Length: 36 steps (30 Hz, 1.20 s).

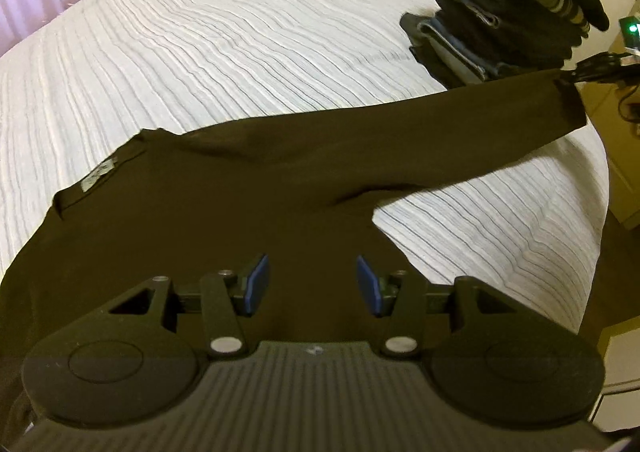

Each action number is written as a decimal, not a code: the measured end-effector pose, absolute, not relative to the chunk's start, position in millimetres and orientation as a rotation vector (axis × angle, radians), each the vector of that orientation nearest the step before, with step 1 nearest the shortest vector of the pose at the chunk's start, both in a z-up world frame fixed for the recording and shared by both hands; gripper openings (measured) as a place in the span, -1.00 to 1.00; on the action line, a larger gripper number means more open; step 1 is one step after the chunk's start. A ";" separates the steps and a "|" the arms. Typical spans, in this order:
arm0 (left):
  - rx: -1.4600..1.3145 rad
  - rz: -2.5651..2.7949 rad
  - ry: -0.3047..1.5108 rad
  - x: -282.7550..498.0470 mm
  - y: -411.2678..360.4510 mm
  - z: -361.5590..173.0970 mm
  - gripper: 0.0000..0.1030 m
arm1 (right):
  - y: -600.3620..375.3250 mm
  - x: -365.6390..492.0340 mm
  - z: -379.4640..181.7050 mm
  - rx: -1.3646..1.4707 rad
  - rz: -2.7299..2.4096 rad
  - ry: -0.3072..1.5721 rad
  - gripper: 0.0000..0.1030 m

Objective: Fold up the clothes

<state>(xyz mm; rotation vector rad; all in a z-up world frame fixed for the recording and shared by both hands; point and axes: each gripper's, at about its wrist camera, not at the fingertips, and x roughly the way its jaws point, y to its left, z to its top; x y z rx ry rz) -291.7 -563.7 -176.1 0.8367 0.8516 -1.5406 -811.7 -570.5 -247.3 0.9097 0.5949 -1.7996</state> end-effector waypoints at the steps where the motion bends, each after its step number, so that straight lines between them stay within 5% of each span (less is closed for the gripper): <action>1: 0.850 -1.542 0.851 -295.2 -566.0 -177.3 -0.15 | -572.1 -815.1 -255.9 0.921 -1.800 0.598 -0.96; 8: 0.895 -1.524 0.850 -303.2 -565.3 -177.2 -0.15 | -585.3 -837.2 -308.5 1.001 -1.792 0.654 -0.89; 11: 0.891 -1.480 0.856 -298.3 -555.6 -173.5 -0.15 | -578.2 -832.3 -309.2 0.976 -1.830 0.669 0.21; 12: 0.887 -1.462 0.861 -296.1 -551.3 -172.3 -0.15 | -574.6 -829.0 -306.4 0.952 -1.842 0.671 0.27; 22: 0.825 -1.161 0.862 -262.7 -448.5 -149.7 -0.09 | -527.9 -738.8 -297.3 0.984 -1.631 0.657 0.27; 36: 0.837 -0.835 0.780 -72.8 -230.8 -146.6 0.14 | -449.1 -409.7 -289.3 0.920 -1.085 0.767 0.27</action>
